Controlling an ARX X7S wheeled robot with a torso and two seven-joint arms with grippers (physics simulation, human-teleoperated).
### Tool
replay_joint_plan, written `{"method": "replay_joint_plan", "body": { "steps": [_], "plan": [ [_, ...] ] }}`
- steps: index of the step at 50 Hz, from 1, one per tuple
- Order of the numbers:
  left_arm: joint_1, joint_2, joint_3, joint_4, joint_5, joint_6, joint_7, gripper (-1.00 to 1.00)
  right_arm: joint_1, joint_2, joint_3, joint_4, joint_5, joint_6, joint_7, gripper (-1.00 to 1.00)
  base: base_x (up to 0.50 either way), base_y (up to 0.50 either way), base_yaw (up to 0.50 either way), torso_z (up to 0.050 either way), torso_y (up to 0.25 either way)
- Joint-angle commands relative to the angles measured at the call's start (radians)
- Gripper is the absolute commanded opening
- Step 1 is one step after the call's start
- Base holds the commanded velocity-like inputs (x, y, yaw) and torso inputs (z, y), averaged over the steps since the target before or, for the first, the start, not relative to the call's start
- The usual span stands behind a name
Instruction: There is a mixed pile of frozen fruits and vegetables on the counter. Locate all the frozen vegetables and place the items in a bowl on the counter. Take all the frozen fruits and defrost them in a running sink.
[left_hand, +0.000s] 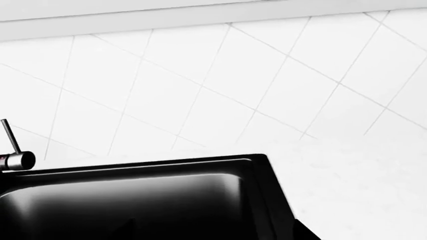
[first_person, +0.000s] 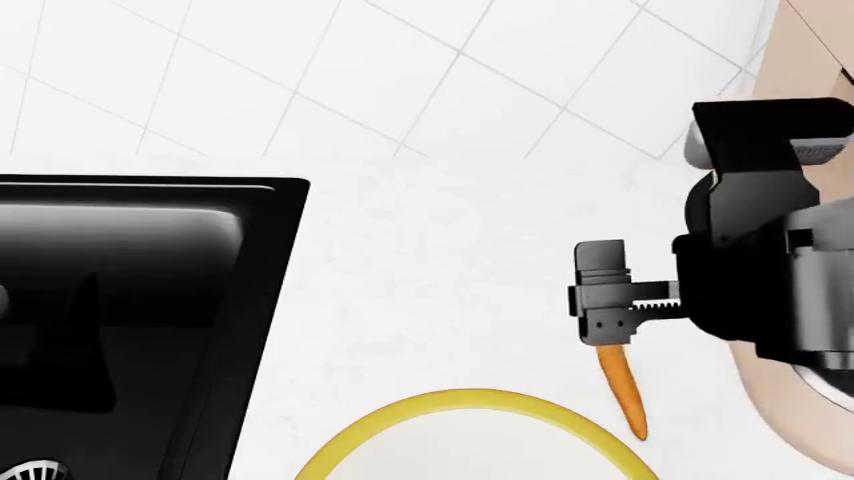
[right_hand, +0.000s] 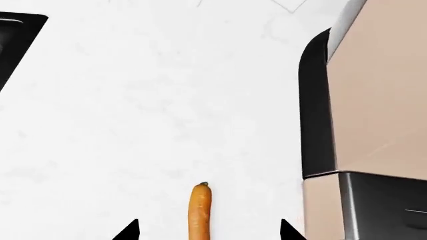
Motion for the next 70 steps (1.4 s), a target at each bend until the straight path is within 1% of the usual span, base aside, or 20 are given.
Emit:
{"method": "replay_joint_plan", "body": {
  "steps": [1, 5, 6, 11, 28, 39, 42, 43, 50, 58, 62, 67, 70],
  "plan": [
    [-0.012, 0.018, -0.046, -0.008, -0.009, 0.02, 0.018, 1.0, 0.013, -0.055, -0.077, 0.094, -0.122, -0.055, -0.166, 1.0, 0.0, 0.0, 0.0, 0.0, 0.0],
    [-0.013, 0.022, -0.047, -0.018, -0.007, 0.031, 0.016, 1.0, -0.004, -0.064, -0.091, 0.104, -0.131, -0.071, -0.184, 1.0, 0.0, 0.0, 0.0, 0.0, 0.0],
    [-0.021, 0.019, -0.065, -0.015, -0.022, 0.016, 0.015, 1.0, -0.008, -0.067, -0.097, 0.111, -0.139, -0.081, -0.193, 1.0, 0.0, 0.0, 0.0, 0.0, 0.0],
    [-0.011, 0.013, -0.072, -0.008, -0.029, 0.018, 0.018, 1.0, -0.013, -0.085, -0.131, 0.169, -0.178, -0.119, -0.254, 1.0, 0.0, 0.0, 0.0, 0.0, 0.0],
    [-0.002, 0.01, -0.034, -0.025, -0.006, 0.049, 0.015, 1.0, -0.019, -0.142, -0.222, 0.307, -0.268, -0.199, -0.391, 1.0, 0.0, 0.0, 0.0, 0.0, 0.0],
    [0.01, -0.006, -0.059, -0.014, -0.024, 0.051, 0.02, 1.0, -0.022, -0.153, -0.242, 0.351, -0.289, -0.222, -0.424, 1.0, 0.0, 0.0, 0.0, 0.0, 0.0],
    [0.013, 0.0, -0.045, -0.019, -0.016, 0.06, 0.017, 1.0, -0.026, -0.149, -0.239, 0.334, -0.283, -0.219, -0.418, 1.0, 0.0, 0.0, 0.0, 0.0, 0.0],
    [0.013, 0.002, -0.039, -0.019, -0.013, 0.062, 0.016, 1.0, -0.029, -0.144, -0.234, 0.315, -0.276, -0.217, -0.415, -1.0, 0.0, 0.0, 0.0, 0.0, 0.0],
    [0.008, 0.001, -0.036, -0.016, -0.02, 0.056, 0.01, 1.0, -0.019, -0.122, -0.209, 0.258, -0.249, -0.204, -0.385, -1.0, 0.0, 0.0, 0.0, 0.0, 0.0],
    [-0.02, 0.007, -0.036, -0.012, -0.038, 0.029, -0.009, 1.0, 0.047, -0.062, -0.111, 0.14, -0.159, -0.149, -0.276, -1.0, 0.0, 0.0, 0.0, 0.0, 0.0],
    [-0.01, 0.011, -0.035, -0.014, -0.037, 0.041, -0.007, 1.0, 0.015, -0.018, -0.017, 0.027, -0.041, -0.105, -0.143, -1.0, 0.0, 0.0, 0.0, 0.0, 0.002],
    [-0.009, 0.005, -0.048, -0.007, -0.051, 0.037, -0.006, 1.0, -0.022, 0.031, 0.086, -0.129, 0.168, -0.032, 0.054, -1.0, 0.0, 0.0, 0.0, 0.0, 0.0],
    [-0.004, 0.003, -0.066, 0.007, -0.069, 0.024, -0.011, 1.0, -0.074, 0.072, 0.145, -0.276, 0.435, -0.034, 0.256, -1.0, 0.0, 0.0, 0.0, 0.0, 0.0]
  ]
}}
